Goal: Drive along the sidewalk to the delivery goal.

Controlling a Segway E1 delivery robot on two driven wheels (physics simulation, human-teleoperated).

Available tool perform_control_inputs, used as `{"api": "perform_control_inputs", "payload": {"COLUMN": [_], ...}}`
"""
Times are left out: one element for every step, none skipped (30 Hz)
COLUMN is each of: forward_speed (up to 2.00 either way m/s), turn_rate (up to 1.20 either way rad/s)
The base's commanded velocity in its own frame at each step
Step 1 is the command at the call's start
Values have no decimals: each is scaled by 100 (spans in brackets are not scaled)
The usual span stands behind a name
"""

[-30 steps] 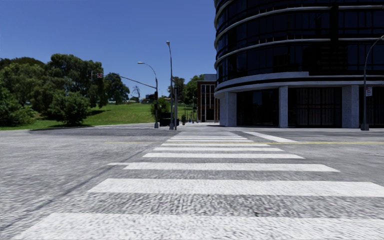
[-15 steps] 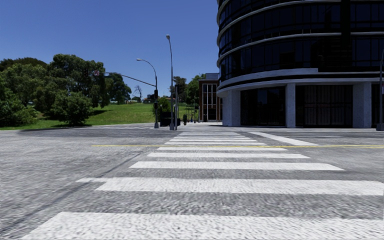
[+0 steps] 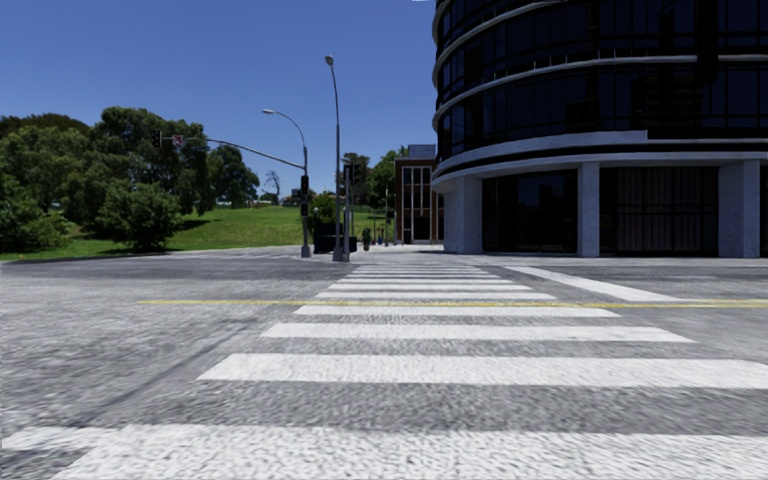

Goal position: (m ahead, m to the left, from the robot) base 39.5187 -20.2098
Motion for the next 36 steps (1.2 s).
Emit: {"api": "perform_control_inputs", "payload": {"forward_speed": [200,200,200,200,200,200,200,200,200,200,200,200,200,200,200,200,200,200,200,200,200,200,200,200,200,200,200,200,200,200,200,200,200,200,200,200], "turn_rate": [-57,-40,-13,-13,0,0,0,0,0,0,0,0,0,0,0,0,0,0,0,0,0,0,0,0,0,0,0,0,0,0,0,0,0,0,0,0]}}
